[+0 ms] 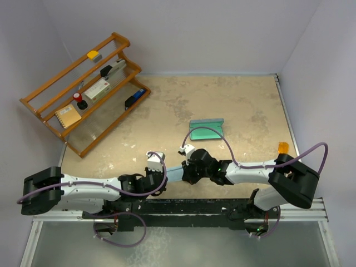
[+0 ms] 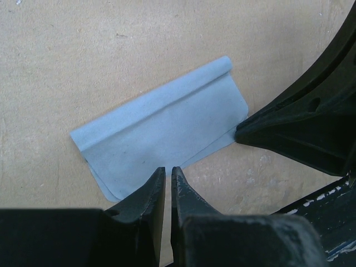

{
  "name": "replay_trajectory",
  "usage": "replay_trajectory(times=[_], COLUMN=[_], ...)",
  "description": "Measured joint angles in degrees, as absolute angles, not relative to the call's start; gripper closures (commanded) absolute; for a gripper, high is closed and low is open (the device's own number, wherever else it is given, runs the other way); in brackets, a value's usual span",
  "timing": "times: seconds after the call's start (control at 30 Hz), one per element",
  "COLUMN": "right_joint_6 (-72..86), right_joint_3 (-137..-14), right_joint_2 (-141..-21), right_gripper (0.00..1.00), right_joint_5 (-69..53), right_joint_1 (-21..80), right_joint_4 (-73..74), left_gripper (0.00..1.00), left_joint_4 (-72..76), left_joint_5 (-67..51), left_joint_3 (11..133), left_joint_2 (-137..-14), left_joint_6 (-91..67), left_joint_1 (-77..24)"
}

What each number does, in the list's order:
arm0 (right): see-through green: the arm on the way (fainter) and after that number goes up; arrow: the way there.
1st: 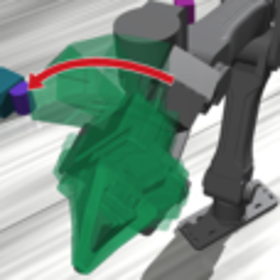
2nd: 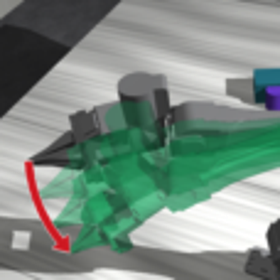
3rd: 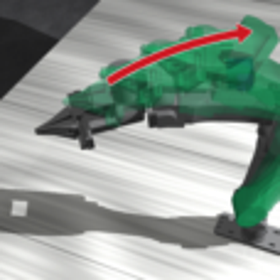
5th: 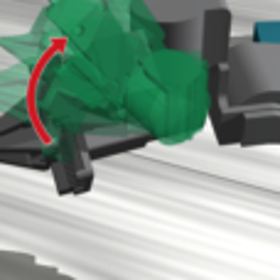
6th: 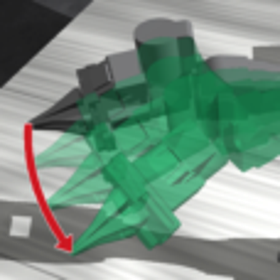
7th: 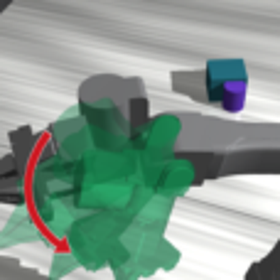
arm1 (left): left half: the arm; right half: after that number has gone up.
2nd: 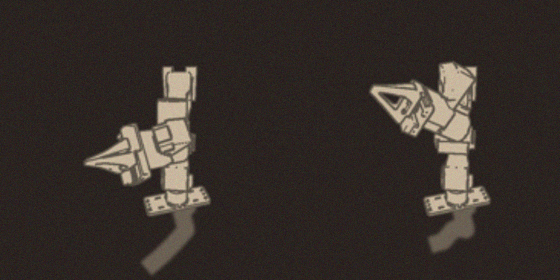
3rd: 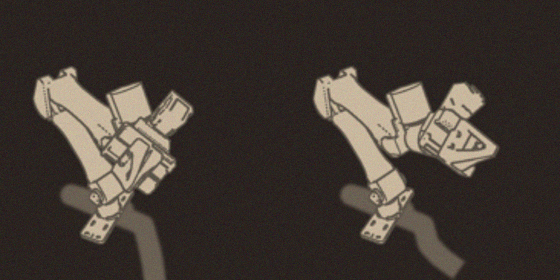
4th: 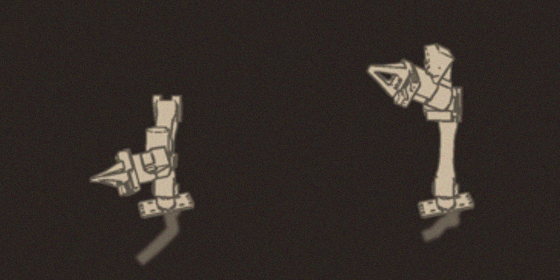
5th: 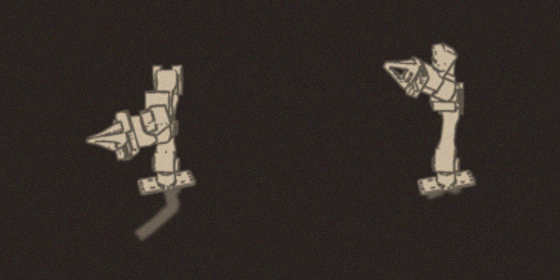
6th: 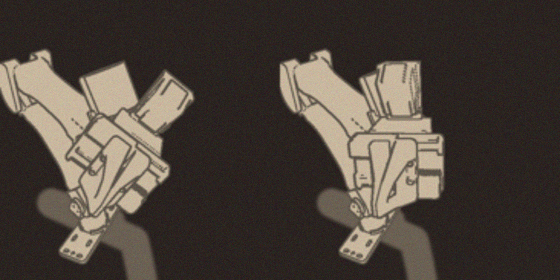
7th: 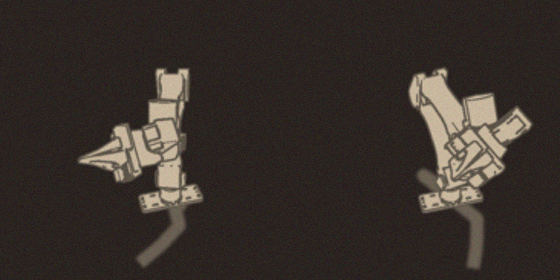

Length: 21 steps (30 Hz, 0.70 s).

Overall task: Organize the sunglasses
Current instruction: Fold the glasses cleaning cloth at the center of the board.

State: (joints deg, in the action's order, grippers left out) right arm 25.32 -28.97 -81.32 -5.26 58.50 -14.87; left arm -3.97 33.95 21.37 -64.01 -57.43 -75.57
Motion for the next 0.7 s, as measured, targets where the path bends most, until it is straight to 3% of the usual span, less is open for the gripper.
replay_trajectory(times=[0.7], right_joint_6=[25.1], right_joint_3=[-29.6], right_joint_2=[-81.4], right_gripper=[1.0], right_joint_5=[-5.0], right_joint_1=[58.6], right_joint_4=[-13.6], left_gripper=[1.0], left_joint_4=[-2.9], left_joint_5=[34.1], left_joint_3=[21.0], left_joint_2=[-66.7], left_joint_6=[-58.0], left_joint_1=[-76.1])
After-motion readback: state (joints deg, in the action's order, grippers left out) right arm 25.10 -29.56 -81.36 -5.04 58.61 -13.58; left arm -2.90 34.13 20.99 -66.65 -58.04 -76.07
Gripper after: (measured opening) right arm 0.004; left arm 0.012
